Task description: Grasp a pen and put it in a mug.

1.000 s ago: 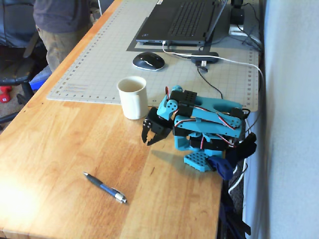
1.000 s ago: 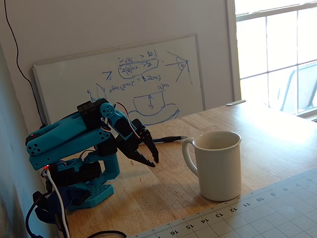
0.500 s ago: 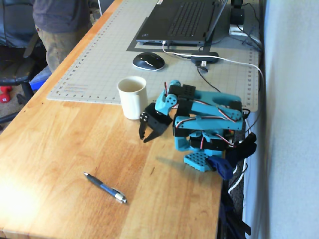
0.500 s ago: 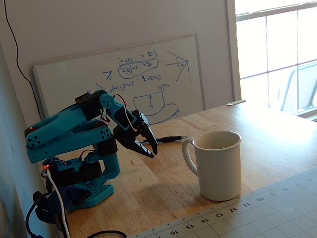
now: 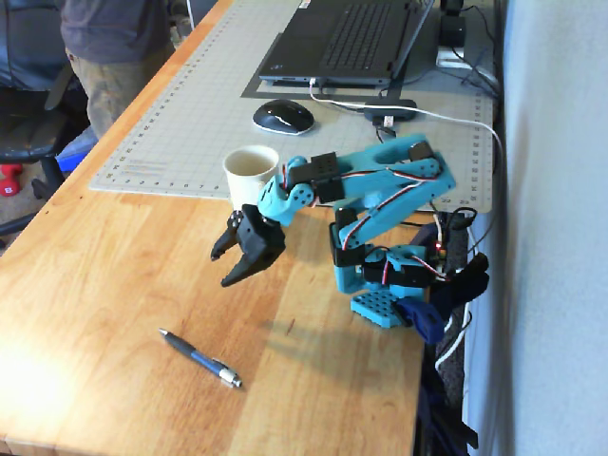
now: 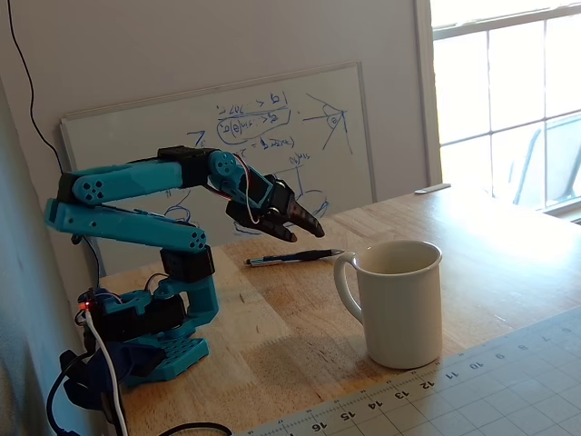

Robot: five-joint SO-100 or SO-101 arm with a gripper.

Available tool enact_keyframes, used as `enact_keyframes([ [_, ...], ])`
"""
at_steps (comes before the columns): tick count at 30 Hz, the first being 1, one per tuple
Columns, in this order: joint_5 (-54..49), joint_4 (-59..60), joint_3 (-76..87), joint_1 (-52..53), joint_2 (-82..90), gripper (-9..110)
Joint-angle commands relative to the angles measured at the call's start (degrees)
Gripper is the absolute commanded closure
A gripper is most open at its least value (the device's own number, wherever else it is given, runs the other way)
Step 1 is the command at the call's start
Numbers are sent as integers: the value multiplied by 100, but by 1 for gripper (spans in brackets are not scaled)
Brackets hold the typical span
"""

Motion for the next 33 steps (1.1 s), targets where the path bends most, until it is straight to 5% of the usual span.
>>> enact_keyframes([
  [1, 835, -914, -545, -220, -677, 74],
  [8, 2672, -2101, -782, -308, -1371, 73],
  [17, 4579, -2224, -1415, -1002, -1960, 73],
  [33, 4711, -2232, -1521, -1292, -2584, 70],
])
